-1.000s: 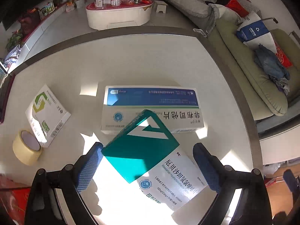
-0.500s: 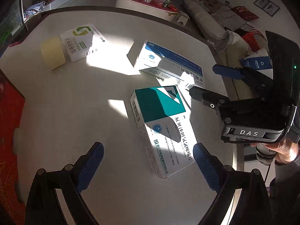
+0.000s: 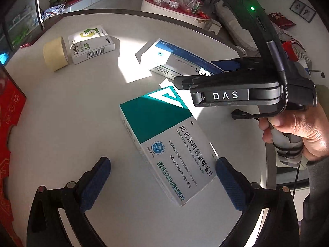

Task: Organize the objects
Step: 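Grasp the teal-and-white medicine box with the left tool while the right grasps the blue-and-white Febuxostat box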

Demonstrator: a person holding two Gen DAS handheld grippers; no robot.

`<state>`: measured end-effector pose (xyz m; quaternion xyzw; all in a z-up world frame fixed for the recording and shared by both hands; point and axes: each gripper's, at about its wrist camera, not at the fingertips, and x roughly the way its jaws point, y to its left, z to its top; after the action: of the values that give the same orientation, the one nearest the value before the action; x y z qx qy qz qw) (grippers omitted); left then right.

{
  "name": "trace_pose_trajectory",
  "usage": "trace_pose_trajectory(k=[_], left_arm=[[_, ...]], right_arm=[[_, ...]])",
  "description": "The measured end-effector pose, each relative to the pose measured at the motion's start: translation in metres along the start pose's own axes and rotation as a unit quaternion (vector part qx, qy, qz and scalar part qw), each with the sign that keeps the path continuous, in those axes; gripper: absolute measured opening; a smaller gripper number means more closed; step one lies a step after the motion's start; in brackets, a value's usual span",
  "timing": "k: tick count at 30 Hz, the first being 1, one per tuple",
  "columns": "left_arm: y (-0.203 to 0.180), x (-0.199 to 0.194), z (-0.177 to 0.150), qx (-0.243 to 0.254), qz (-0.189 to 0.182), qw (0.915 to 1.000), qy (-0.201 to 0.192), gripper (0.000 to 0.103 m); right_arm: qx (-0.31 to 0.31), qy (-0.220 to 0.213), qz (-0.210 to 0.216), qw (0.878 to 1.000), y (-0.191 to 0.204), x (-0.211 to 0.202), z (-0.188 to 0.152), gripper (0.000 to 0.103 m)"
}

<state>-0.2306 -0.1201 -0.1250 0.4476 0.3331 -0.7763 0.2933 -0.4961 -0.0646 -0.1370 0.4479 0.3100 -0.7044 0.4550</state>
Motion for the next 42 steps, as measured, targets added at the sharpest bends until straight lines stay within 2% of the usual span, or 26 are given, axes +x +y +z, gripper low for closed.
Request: trace_pose_trajectory(k=[5, 9, 12, 14, 16, 18, 20, 21, 24, 27, 30, 31, 33, 34, 35, 36, 37, 39, 42], left_arm=[[0.018, -0.01, -0.011, 0.029, -0.015, 0.9992, 0.024, 0.103], [0.037, -0.027, -0.032, 0.051, -0.027, 0.9967, 0.058, 0.103], [0.049, -0.046, -0.032, 0.022, -0.046, 0.9982, 0.032, 0.103], [0.047, -0.045, -0.022, -0.011, -0.048, 0.9985, 0.025, 0.103], [0.031, -0.037, -0.015, -0.034, -0.034, 0.9984, 0.028, 0.103], [0.016, -0.031, -0.014, -0.054, -0.031, 0.9978, 0.025, 0.103], [0.0, -0.021, -0.009, -0.058, 0.009, 0.9981, 0.017, 0.103], [-0.001, -0.017, -0.006, -0.061, 0.024, 0.9977, 0.018, 0.103], [0.002, -0.006, -0.003, -0.081, 0.059, 0.9945, 0.03, 0.103], [0.009, 0.002, -0.005, -0.108, 0.074, 0.991, 0.029, 0.103], [0.002, 0.009, 0.0, -0.097, 0.099, 0.99, 0.026, 0.103], [-0.002, 0.011, 0.003, -0.088, 0.098, 0.991, 0.026, 0.103], [-0.009, 0.013, 0.005, -0.064, 0.076, 0.9949, 0.016, 0.102], [-0.013, 0.013, 0.005, -0.049, 0.065, 0.9966, 0.011, 0.097], [-0.019, 0.011, 0.006, -0.028, 0.056, 0.998, 0.005, 0.088], [-0.025, 0.009, 0.006, -0.004, 0.04, 0.9992, 0.006, 0.07], [-0.029, 0.01, 0.006, 0.009, 0.008, 0.9997, 0.022, 0.068], [-0.034, 0.009, 0.002, 0.027, -0.023, 0.9988, 0.033, 0.068], [-0.034, -0.001, -0.009, 0.065, -0.018, 0.9975, 0.019, 0.066]], right_arm=[[0.068, 0.017, -0.02, 0.997, 0.011, -0.024, -0.046, 0.084], [0.167, 0.021, -0.061, 0.984, 0.031, -0.053, -0.104, 0.078], [0.175, -0.01, -0.049, 0.983, 0.059, -0.077, -0.13, 0.077], [0.154, -0.04, -0.061, 0.985, 0.064, -0.098, -0.125, 0.077], [0.105, -0.048, -0.071, 0.991, 0.06, -0.109, -0.107, 0.086], [0.047, -0.026, -0.078, 0.996, 0.05, -0.106, -0.084, 0.087], [0.008, 0.004, -0.086, 0.996, 0.034, -0.094, -0.059, 0.087], [0.001, 0.011, -0.078, 0.997, 0.024, -0.088, -0.051, 0.087], [0.0, 0.038, -0.017, 0.999, 0.005, -0.063, -0.022, 0.087], [-0.028, 0.064, -0.006, 0.998, 0.003, -0.033, -0.003, 0.087], [-0.051, 0.082, -0.011, 0.995, 0.007, -0.009, 0.009, 0.087], [-0.052, 0.089, -0.007, 0.995, 0.008, -0.002, 0.012, 0.09], [-0.04, 0.078, 0.014, 0.996, 0.005, 0.002, 0.015, 0.09], [-0.028, 0.073, 0.02, 0.997, 0.003, 0.003, 0.015, 0.088], [-0.02, 0.067, 0.018, 0.997, 0.003, 0.002, 0.015, 0.081], [-0.016, 0.062, 0.02, 0.998, 0.003, -0.002, 0.015, 0.063], [-0.009, 0.064, 0.026, 0.998, 0.004, -0.005, 0.014, 0.062], [-0.01, 0.062, -0.001, 0.998, 0.01, -0.008, 0.007, 0.062], [0.033, 0.043, -0.026, 0.998, 0.011, -0.019, -0.009, 0.062]])
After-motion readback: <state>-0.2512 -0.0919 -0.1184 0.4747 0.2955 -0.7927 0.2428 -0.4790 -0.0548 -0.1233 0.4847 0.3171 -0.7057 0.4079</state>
